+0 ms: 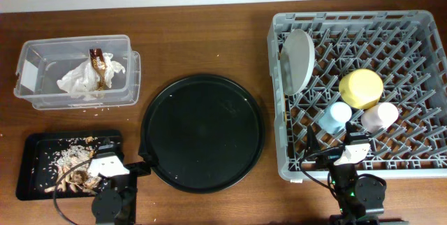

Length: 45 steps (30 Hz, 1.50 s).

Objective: Sort waste into correct bins and load items into the dishwasher rack

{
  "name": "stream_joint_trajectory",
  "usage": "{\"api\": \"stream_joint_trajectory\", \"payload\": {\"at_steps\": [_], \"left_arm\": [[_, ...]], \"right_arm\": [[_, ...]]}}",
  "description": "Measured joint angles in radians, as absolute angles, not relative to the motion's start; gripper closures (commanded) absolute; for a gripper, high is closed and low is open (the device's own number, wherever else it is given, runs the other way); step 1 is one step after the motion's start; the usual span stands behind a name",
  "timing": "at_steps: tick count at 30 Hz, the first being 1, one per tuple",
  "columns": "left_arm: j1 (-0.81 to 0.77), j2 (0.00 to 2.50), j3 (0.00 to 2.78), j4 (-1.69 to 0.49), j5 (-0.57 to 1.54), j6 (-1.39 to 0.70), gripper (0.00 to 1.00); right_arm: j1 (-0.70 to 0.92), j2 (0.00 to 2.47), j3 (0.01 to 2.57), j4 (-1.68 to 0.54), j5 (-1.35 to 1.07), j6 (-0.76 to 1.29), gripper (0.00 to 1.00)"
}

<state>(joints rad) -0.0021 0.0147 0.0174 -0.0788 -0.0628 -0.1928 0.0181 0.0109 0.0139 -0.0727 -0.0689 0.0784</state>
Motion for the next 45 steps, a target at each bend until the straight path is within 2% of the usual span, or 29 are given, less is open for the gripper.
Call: {"api": "stream_joint_trajectory", "payload": {"at_steps": [3, 6, 45], "left_arm": [[-0.002, 0.015, 0.017, -0.082, -0.059, 0.023, 0.01], [-0.002, 0.015, 0.017, -0.082, -0.058, 0.080, 0.01], [-0.002, 0.015, 0.017, -0.082, -0.054, 0.087, 0.01]], "right_arm": [[0.018, 0.011, 0.014, -0.073, -0.069, 0.078, 0.01], [0.018, 0.011, 0.014, -0.073, -0.069, 0.079, 0.01], [0.018, 0.011, 0.014, -0.073, -0.069, 0.078, 0.01]]}}
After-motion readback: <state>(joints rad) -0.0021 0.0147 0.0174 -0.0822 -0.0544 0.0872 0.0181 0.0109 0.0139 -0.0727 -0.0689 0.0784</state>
